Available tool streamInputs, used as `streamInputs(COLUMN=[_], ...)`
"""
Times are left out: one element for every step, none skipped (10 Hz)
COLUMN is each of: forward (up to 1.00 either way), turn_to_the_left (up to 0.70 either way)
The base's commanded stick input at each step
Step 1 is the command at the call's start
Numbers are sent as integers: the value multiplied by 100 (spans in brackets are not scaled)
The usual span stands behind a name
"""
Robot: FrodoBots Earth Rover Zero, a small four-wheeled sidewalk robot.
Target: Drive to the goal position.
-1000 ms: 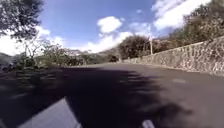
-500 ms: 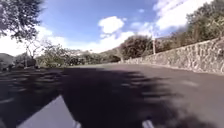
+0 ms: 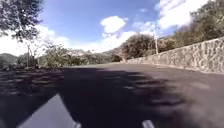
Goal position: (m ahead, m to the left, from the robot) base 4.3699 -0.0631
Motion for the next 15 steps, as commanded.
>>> streamInputs(forward=[70,70,70,70,70,70,70,70,70,70,70,70,70,70,70], turn_to_the_left=[-35,-35,-35,-35,-35,-35,-16,0,0,0,0,0,0,0,0])
